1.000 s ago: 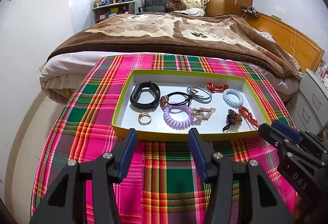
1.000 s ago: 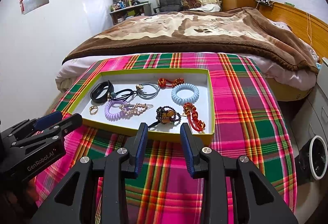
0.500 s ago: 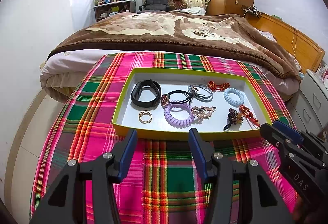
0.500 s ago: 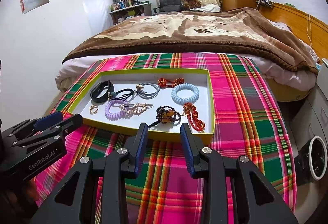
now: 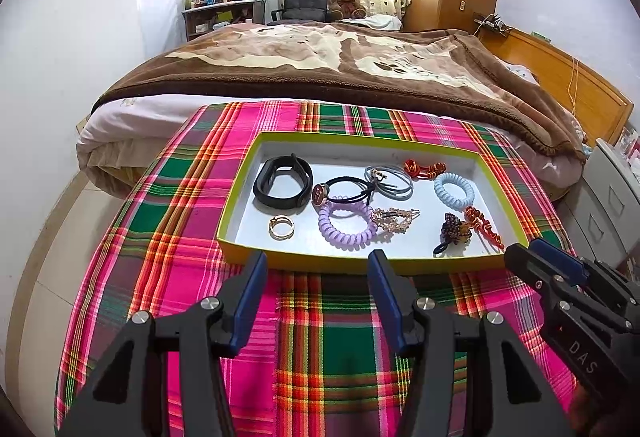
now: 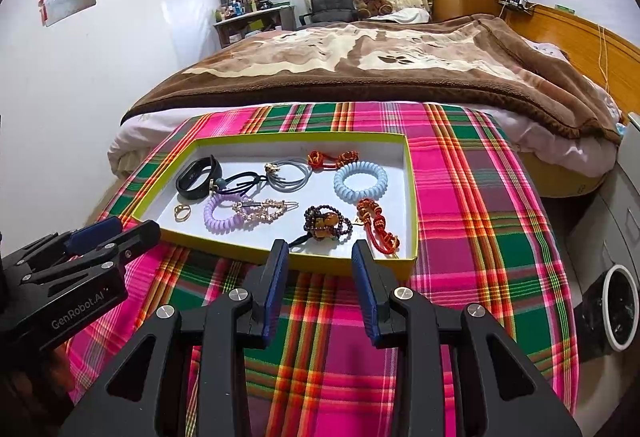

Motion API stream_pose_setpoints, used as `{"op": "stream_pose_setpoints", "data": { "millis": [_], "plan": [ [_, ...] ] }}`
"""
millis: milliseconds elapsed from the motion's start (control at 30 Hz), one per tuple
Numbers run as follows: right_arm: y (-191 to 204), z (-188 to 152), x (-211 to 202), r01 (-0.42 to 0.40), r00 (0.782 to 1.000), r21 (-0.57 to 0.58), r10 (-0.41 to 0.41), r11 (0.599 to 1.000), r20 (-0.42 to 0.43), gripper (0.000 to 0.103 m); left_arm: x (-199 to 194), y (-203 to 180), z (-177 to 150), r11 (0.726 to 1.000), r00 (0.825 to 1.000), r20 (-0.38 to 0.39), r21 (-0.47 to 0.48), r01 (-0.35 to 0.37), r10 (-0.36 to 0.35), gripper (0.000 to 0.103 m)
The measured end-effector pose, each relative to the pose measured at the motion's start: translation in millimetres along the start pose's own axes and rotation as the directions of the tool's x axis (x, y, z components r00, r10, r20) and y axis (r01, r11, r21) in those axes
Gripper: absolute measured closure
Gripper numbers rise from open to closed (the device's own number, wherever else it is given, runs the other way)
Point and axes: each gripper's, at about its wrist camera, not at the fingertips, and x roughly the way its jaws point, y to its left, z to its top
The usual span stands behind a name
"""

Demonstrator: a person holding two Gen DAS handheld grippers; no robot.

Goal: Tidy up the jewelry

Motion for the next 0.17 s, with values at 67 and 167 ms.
{"op": "stream_pose_setpoints", "data": {
  "millis": [67,167],
  "plan": [
    [0.2,-0.2,0.0,0.0,1.0,-0.001,0.0,1.0,-0.001,0.069,0.3,0.1,-0.1,1.0,1.0,-0.004,-0.002,-0.001,0.001,0.049],
    [0.5,-0.1,0.0,-0.001,1.0,0.0,0.001,1.0,0.0,0.069,1.3,0.8,0.2,1.0,1.0,-0.007,-0.007,0.002,-0.002,0.049]
  ]
}}
